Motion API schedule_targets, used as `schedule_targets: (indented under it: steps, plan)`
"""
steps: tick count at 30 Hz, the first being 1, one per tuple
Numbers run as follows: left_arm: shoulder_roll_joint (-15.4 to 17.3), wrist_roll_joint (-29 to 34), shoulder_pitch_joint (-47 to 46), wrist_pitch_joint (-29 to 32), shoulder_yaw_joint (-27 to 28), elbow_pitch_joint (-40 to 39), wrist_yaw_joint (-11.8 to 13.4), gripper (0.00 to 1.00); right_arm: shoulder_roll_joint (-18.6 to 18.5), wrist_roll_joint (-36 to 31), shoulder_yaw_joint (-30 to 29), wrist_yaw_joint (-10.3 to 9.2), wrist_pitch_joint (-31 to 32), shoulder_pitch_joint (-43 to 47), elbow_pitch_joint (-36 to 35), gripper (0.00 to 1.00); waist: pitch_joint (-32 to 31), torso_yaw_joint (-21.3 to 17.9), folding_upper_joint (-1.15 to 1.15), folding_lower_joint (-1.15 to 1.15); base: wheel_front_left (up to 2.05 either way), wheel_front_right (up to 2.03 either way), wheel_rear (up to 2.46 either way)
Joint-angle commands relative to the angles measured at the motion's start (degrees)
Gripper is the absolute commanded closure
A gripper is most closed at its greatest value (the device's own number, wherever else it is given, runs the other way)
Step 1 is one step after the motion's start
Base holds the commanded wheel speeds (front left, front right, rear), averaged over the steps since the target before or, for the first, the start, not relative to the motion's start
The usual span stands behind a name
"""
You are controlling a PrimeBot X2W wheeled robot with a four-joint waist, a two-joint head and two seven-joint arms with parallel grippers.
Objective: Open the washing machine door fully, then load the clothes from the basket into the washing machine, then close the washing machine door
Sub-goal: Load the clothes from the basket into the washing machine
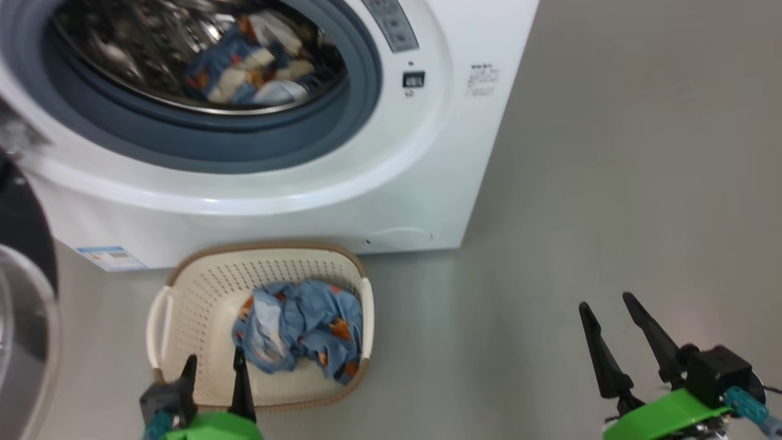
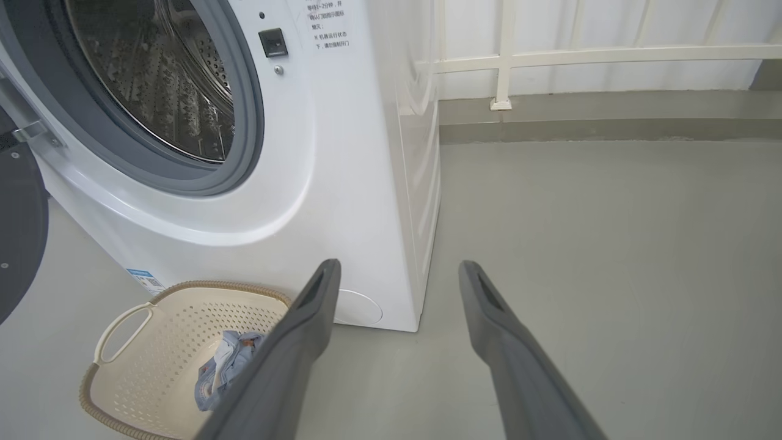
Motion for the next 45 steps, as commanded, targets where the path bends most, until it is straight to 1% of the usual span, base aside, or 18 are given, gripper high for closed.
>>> schedule_targets:
  steps: [1, 7, 9, 14, 18, 23, 27, 30, 33, 39, 45]
  plan:
    - [0.9, -0.5, -2.5, 0.7, 1.5, -0.1, -0.2, 0.0, -0.5, 0.6, 1.8, 0.09, -0.3, -1.9, -1.5, 0.0, 3.9, -2.6, 0.0, 0.0, 0.0, 0.0, 0.0]
    - [1.1, -2.4, -9.6, 6.5, 1.1, 6.1, -1.7, 0.0, -0.5, 1.8, 2.4, 0.09, -0.3, -5.4, -2.0, 0.0, 10.6, -5.2, 0.0, 0.0, 0.0, 0.0, 0.0]
    - [1.8, -2.3, -12.5, 8.0, 1.2, 8.6, -1.6, 0.0, -0.5, 2.2, 2.8, 0.09, -0.3, -6.7, -2.0, 0.0, 12.8, -6.0, 0.0, 0.0, 0.0, 0.0, 0.0]
    - [3.0, -3.8, -19.7, 13.2, 2.1, 17.7, -2.3, 0.0, -0.8, 3.1, 3.5, 0.09, -0.3, -9.7, -2.0, 0.0, 17.9, -7.6, 0.0, 0.0, 0.0, 0.0, 0.0]
    - [3.6, -4.9, -25.7, 14.5, 2.5, 24.8, -4.0, 0.0, -1.4, 3.6, 4.0, 0.09, -0.3, -11.6, -2.2, 0.0, 21.6, -8.6, 0.0, 0.0, 0.0, 0.0, 0.0]
    - [3.9, -5.5, -33.0, 13.7, 2.4, 33.3, -5.8, 0.0, -2.6, 4.2, 4.7, 0.09, -0.3, -13.6, -2.5, 0.0, 25.9, -9.4, 0.0, 0.0, 0.0, 0.0, 0.0]
    - [3.7, -6.6, -37.9, 13.5, 2.7, 39.3, -7.8, 0.0, -3.2, 4.4, 4.8, 0.09, -0.3, -14.6, -3.1, 0.0, 29.0, -9.9, 0.0, 0.0, 0.0, 0.0, 0.0]
    - [4.4, -6.4, -41.5, 12.6, 2.3, 42.9, -8.5, 0.0, -3.7, 4.6, 5.3, 0.09, -0.3, -15.4, -3.7, 0.0, 31.5, -10.3, 0.0, 0.0, 0.0, 0.0, 0.0]
    - [5.0, -6.3, -44.8, 11.4, 2.2, 45.7, -8.8, 0.0, -4.1, 4.8, 5.0, 0.09, -0.3, -16.1, -4.4, 0.0, 34.0, -10.8, 0.0, 0.0, 0.0, 0.0, 0.0]
    - [6.5, -6.9, -48.7, 10.3, 2.6, 49.9, -10.0, 0.0, -4.4, 5.0, 4.7, 0.09, -0.3, -17.0, -5.6, 0.0, 37.2, -11.7, 0.0, 0.0, 0.0, 0.0, 0.0]
    - [7.4, -7.8, -52.1, 8.9, 3.1, 53.0, -10.6, 0.0, -4.5, 5.3, 4.4, 0.09, -0.3, -17.5, -6.5, 0.0, 39.9, -12.4, 0.0, 0.0, 0.0, 0.0, 0.0]
